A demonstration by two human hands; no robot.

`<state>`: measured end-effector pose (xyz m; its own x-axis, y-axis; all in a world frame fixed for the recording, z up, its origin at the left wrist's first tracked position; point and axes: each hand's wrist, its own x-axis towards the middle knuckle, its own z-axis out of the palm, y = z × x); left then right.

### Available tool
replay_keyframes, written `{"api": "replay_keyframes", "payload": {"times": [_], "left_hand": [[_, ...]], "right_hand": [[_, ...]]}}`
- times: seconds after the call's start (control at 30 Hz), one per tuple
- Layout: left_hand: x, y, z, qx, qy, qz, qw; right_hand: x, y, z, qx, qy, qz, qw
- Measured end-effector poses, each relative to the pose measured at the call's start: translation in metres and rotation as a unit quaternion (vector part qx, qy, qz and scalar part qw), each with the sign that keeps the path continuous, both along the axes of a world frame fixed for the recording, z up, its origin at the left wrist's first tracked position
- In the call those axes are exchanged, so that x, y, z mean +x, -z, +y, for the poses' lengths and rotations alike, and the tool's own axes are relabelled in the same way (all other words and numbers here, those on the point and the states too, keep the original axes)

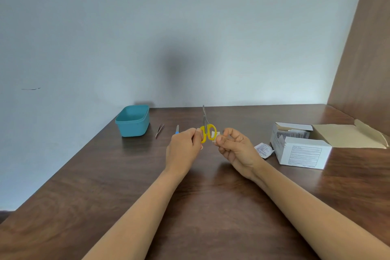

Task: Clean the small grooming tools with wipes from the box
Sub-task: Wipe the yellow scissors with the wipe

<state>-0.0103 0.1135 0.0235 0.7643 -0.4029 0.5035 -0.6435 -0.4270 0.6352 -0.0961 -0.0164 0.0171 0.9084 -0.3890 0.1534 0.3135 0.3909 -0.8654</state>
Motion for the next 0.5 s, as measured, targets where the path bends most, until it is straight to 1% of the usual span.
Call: {"api": "replay_keyframes", "payload": {"times": [0.1, 0.17, 0.27, 0.37, 0.5], "left_hand": [[-0.0009, -0.0041, 0.0029, 0.064, -0.010, -0.058, 0.996], [-0.0017, -0.0060, 0.0047, 0.098, -0.011, -0.101, 0.990], [-0.0007, -0.0070, 0.0064, 0.129, -0.004, -0.158, 0.979], [-0.0002, -0.0060, 0.0079, 0.151, 0.004, -0.188, 0.971], [0.0003, -0.0010, 0.0077, 0.191, 0.018, -0.246, 0.950]], "right_hand": [[0.0006, 0.0002, -0.0018, 0.070, -0.008, 0.019, 0.997], [0.0004, -0.0001, -0.0030, 0.091, -0.003, 0.035, 0.995], [-0.0007, -0.0012, -0.0049, 0.086, 0.002, 0.054, 0.995], [-0.0017, -0.0014, -0.0062, 0.066, 0.012, 0.071, 0.995], [-0.0027, -0.0015, -0.0058, 0.038, 0.031, 0.072, 0.996]]}}
